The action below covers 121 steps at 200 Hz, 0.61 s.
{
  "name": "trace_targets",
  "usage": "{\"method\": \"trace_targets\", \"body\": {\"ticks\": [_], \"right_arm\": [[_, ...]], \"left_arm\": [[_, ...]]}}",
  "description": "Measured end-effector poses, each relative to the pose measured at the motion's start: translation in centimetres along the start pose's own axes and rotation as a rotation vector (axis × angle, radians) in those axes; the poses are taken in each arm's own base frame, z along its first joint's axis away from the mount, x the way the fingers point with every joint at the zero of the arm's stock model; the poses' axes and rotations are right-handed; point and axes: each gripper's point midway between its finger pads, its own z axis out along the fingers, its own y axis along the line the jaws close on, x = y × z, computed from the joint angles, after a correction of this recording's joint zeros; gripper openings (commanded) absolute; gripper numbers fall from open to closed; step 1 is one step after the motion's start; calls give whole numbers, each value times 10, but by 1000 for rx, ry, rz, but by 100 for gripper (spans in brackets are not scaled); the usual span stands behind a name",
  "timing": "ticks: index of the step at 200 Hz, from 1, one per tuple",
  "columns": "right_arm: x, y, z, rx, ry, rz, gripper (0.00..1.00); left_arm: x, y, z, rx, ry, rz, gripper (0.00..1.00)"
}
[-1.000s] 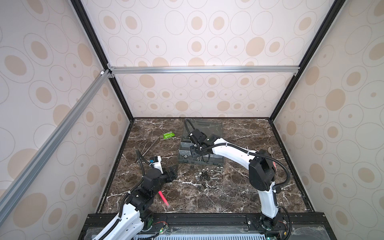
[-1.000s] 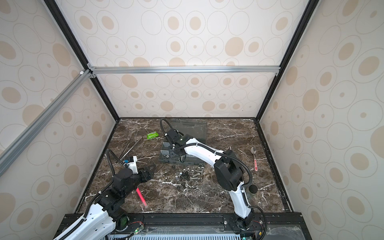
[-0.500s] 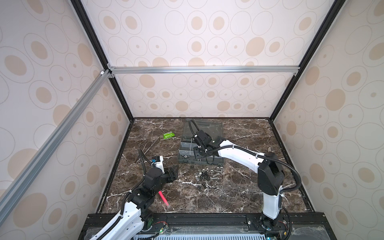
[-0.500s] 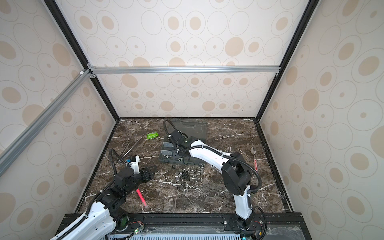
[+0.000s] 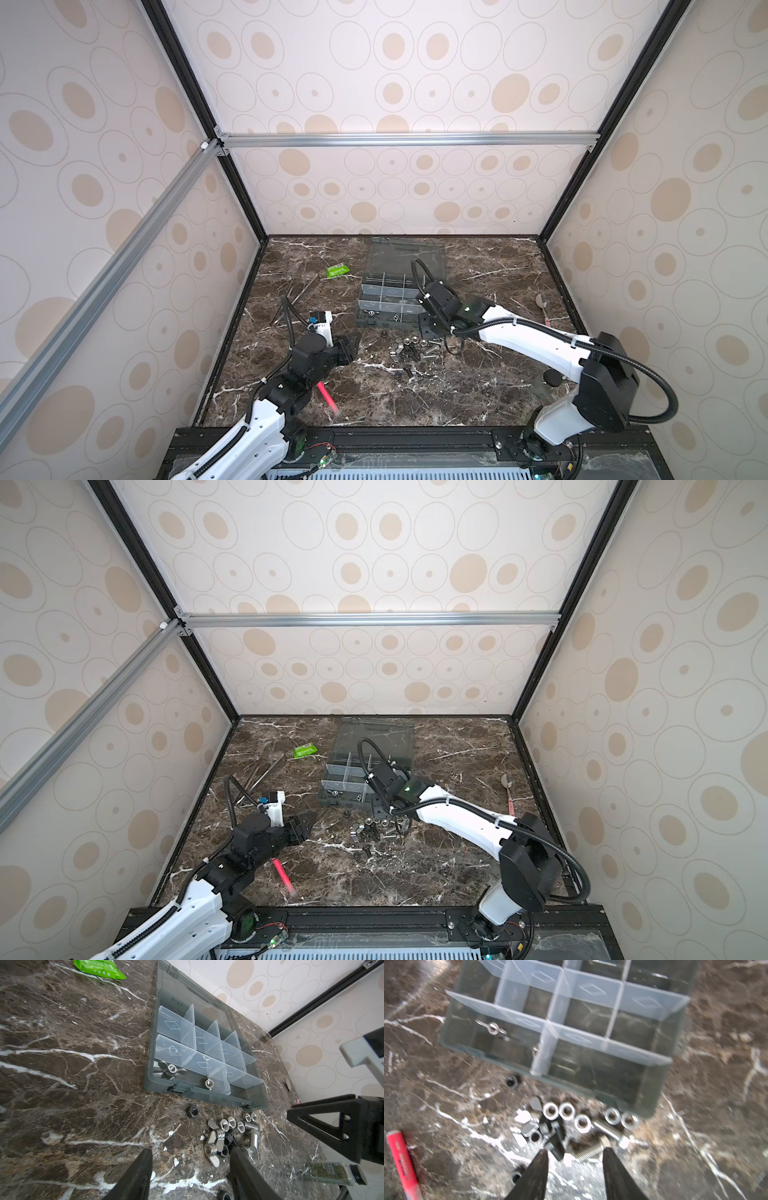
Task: Sort the screws and nuts into containers
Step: 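Move the right gripper back toward the pile of nuts and bolts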
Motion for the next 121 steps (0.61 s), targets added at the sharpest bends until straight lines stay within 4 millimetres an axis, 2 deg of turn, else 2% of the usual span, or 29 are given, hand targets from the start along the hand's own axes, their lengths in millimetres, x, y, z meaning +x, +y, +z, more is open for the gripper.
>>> {"method": "trace_targets", "body": {"ticks": [40, 71, 121], "right_arm": [[15, -29, -21, 46, -33, 48, 46], [30, -47, -26, 88, -28, 74, 46], [44, -66, -34, 123, -46, 126, 46]], "left_arm": [[14, 3, 11, -7, 72, 16, 55], [25, 3, 18, -10, 131, 37, 51], [32, -11, 27, 27, 173, 64, 50]]}}
